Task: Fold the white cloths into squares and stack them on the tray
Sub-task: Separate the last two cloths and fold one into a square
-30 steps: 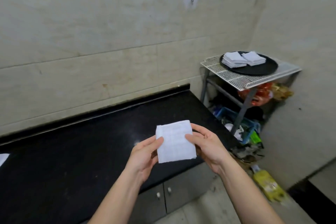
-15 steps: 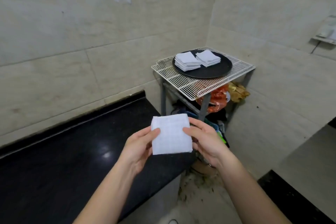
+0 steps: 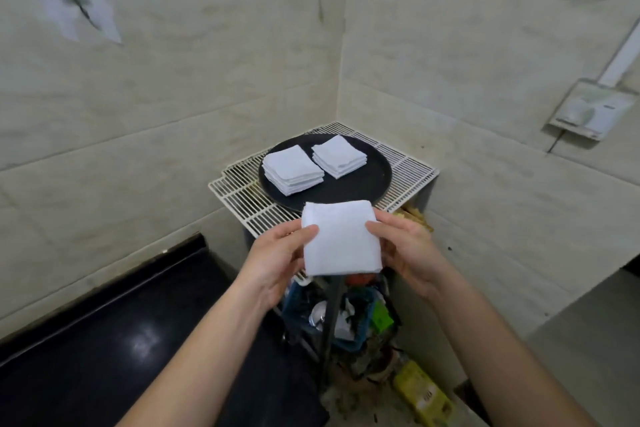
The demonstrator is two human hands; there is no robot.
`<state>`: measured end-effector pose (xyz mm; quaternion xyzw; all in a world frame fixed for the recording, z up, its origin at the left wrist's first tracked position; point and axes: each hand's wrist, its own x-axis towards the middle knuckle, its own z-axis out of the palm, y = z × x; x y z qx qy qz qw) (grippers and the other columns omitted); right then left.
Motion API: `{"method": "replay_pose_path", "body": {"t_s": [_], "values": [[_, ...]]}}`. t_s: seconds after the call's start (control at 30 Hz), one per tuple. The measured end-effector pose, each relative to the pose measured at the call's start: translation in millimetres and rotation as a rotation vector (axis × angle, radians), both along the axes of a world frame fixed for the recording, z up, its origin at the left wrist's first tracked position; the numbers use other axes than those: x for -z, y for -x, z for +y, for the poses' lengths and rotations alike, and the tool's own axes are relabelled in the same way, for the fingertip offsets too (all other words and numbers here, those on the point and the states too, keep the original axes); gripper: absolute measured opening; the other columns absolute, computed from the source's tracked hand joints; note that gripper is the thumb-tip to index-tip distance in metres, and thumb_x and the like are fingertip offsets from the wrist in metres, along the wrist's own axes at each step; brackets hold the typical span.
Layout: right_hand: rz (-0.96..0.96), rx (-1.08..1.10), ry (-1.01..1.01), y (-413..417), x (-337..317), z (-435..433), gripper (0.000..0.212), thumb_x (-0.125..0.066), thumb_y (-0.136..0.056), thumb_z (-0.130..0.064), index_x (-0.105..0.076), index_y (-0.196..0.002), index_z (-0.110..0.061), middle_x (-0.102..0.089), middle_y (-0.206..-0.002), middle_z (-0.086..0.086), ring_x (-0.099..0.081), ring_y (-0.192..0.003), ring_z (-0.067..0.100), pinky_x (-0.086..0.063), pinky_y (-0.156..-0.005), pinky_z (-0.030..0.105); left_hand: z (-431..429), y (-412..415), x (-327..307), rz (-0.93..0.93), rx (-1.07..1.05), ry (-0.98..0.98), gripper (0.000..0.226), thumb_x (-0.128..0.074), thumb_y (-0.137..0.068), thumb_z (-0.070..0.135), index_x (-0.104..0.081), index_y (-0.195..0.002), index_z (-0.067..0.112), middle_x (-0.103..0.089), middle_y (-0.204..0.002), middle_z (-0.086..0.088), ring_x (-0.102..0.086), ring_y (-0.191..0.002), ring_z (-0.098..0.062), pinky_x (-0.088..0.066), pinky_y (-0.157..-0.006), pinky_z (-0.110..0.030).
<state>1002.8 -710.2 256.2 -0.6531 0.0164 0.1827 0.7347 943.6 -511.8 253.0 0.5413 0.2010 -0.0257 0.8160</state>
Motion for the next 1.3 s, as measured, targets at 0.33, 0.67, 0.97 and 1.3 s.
{"method": "replay_pose_path", "body": {"t_s": [0.33,0.67,0.97,1.3], "values": [[-0.057,-0.190,0.087,-169,6,7,0.024,-0.061,-0.097,-0.010,-0.074,-0.109,-0.026,-0.076,-0.107,-0.007,-0.072,-0.098,0.013,-0.060,-0.082,0.033,-6,-125,-1,0.056,-0.154,-0.059,0.022,-0.064,-0.091,0.002,-0.067,-0.112,0.001,-0.075,-0.105,-0.017,-0.070,-0.093,-0.026,-0.060,-0.084,-0.041],[-0.103,-0.331,0.187,-344,11,19,0.023,-0.056,-0.098,-0.007,-0.071,-0.109,-0.021,-0.074,-0.108,0.005,-0.071,-0.094,0.017,-0.057,-0.073,0.026,-21,-273,4,0.143,-0.396,-0.352,0.023,-0.074,-0.084,0.007,-0.060,-0.102,0.013,-0.073,-0.093,-0.014,-0.072,-0.069,-0.026,-0.062,-0.073,-0.042],[-0.108,-0.415,0.264,-421,44,47,0.045,-0.058,-0.095,-0.009,-0.055,-0.140,-0.014,-0.067,-0.128,0.004,-0.065,-0.111,0.017,-0.051,-0.085,0.028,-21,-333,20,0.182,-0.521,-0.393,0.035,-0.062,-0.086,-0.003,-0.052,-0.118,0.008,-0.061,-0.104,-0.011,-0.065,-0.076,-0.023,-0.057,-0.059,-0.031],[-0.135,-0.443,0.274,-431,66,54,0.042,-0.062,-0.097,-0.008,-0.057,-0.138,-0.014,-0.066,-0.115,-0.002,-0.065,-0.103,0.011,-0.050,-0.079,0.018,-17,-342,45,0.274,-0.487,-0.595,0.035,-0.064,-0.081,0.001,-0.052,-0.108,0.020,-0.067,-0.092,-0.007,-0.070,-0.086,-0.028,-0.060,-0.079,-0.052]]}}
